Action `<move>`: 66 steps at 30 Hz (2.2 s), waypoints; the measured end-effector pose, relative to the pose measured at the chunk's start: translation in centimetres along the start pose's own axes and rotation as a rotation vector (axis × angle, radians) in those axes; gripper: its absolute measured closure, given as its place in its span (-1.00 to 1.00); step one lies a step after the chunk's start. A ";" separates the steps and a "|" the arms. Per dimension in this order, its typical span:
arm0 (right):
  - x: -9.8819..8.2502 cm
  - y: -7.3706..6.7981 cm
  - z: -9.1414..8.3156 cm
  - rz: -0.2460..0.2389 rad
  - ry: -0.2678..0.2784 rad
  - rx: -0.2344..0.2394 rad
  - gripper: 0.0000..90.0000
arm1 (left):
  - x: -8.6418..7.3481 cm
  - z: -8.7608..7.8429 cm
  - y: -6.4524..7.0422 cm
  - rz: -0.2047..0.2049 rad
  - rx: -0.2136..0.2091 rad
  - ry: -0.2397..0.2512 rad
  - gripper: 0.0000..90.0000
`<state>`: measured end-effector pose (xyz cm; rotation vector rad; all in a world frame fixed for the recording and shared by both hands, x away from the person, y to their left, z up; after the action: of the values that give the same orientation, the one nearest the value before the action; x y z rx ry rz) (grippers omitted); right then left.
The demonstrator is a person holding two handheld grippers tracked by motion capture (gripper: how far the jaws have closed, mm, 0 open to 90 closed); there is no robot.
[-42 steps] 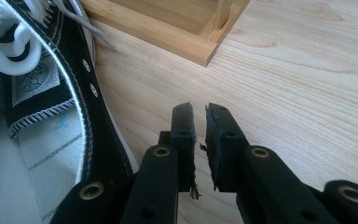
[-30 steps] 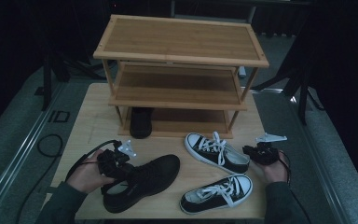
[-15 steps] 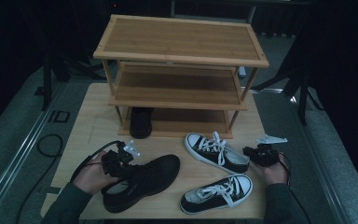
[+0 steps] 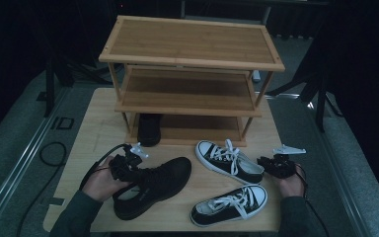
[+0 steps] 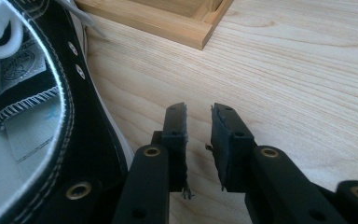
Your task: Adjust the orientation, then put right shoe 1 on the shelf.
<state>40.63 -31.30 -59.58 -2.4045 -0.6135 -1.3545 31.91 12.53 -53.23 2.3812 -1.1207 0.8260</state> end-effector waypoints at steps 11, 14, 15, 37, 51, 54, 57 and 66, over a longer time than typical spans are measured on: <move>-0.5 0.3 0.1 0.019 0.012 -0.028 0.37 | 2.0 1.5 -1.6 -0.104 0.057 0.065 0.92; -0.5 0.4 0.0 0.036 0.019 -0.030 0.30 | 2.8 2.0 -2.1 -0.128 0.069 0.088 0.92; -0.6 0.4 -0.1 0.040 0.019 -0.032 0.28 | 3.0 2.2 -2.3 -0.133 0.069 0.094 0.92; -1.7 0.8 -0.4 0.047 0.020 -0.088 0.15 | 7.1 4.0 -5.3 -0.252 0.136 0.198 0.92; -1.8 0.7 -0.4 0.043 0.014 -0.097 0.15 | 8.1 4.5 -6.8 -0.275 0.175 0.238 0.92; -1.8 0.7 -0.5 0.042 0.014 -0.099 0.15 | 8.4 4.5 -7.1 -0.285 0.192 0.249 0.92; -1.8 0.7 -0.5 0.039 0.013 -0.100 0.15 | 8.7 4.6 -7.3 -0.293 0.195 0.260 0.92; -1.8 0.7 -0.4 0.033 0.009 -0.105 0.17 | 9.5 5.9 -8.3 -0.348 0.244 0.287 0.92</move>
<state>39.86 -32.52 -60.96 -2.4773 -0.5097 -1.4164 45.28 8.93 -52.25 2.4447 -0.4992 1.1809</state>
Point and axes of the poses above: each handheld gripper's, and its own axes: z roughly forward along the jaws, x roughly out of its top, y roughly to its right, the point moved 8 cm from there along z, roughly forward along the jaws, and after that the axes turned 13 degrees about y, right-handed, at the moved point
